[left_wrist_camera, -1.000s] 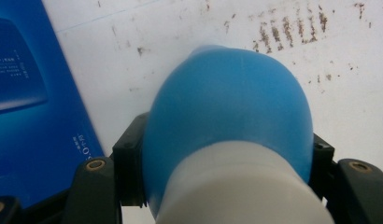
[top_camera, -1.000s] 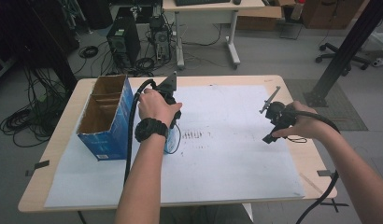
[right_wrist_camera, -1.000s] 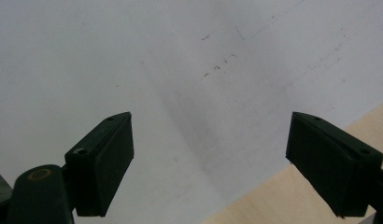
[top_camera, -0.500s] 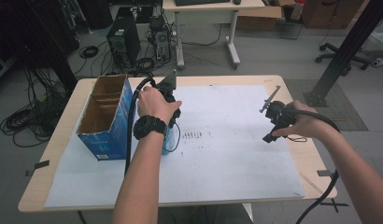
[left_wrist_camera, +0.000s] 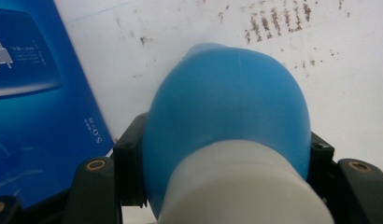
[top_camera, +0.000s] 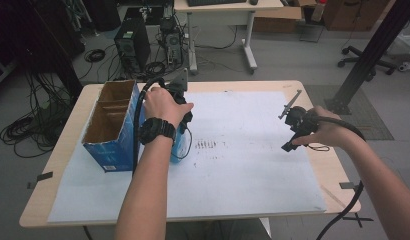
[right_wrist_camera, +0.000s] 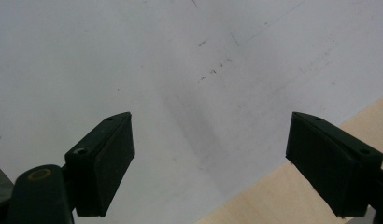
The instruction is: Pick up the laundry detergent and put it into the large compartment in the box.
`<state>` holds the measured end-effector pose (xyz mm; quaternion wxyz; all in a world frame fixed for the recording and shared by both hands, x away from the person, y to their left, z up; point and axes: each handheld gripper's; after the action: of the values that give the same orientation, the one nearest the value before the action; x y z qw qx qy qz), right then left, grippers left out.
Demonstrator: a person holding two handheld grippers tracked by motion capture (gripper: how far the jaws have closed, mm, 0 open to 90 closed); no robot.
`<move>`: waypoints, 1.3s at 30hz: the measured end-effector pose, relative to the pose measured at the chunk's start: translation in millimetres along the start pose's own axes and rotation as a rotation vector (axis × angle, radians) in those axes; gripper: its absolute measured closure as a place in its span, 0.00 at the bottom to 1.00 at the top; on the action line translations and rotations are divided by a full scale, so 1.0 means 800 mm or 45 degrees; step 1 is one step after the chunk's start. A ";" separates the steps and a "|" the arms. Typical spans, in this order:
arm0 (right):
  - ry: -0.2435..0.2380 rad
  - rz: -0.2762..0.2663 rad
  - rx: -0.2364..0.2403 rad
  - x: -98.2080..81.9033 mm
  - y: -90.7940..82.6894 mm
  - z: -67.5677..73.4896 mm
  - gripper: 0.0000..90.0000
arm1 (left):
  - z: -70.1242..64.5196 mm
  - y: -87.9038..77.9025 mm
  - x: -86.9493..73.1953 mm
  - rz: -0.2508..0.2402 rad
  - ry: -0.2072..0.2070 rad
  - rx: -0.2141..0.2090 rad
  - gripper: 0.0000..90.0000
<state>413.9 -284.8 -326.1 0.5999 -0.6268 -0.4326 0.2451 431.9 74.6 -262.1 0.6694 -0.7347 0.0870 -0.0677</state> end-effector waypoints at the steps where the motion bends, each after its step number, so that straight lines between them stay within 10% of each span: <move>1: 0.000 0.000 0.000 0.000 0.000 0.000 0.17 | 0.000 -0.003 0.000 0.001 -0.002 -0.003 0.41; 39: -0.004 -0.015 0.003 0.005 -0.009 -0.003 0.17 | -0.001 -0.091 -0.003 0.010 0.028 -0.082 0.41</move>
<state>416.3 -283.4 -317.7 0.6014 -0.6233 -0.4368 0.2431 432.4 80.9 -189.4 0.6447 -0.7547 0.0995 -0.0703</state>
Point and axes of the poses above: each handheld gripper's, and its own axes: y roughly forward along the jaws, x roughly out of its top, z roughly to its left, and after that the axes turned 6 degrees about -x, right-handed
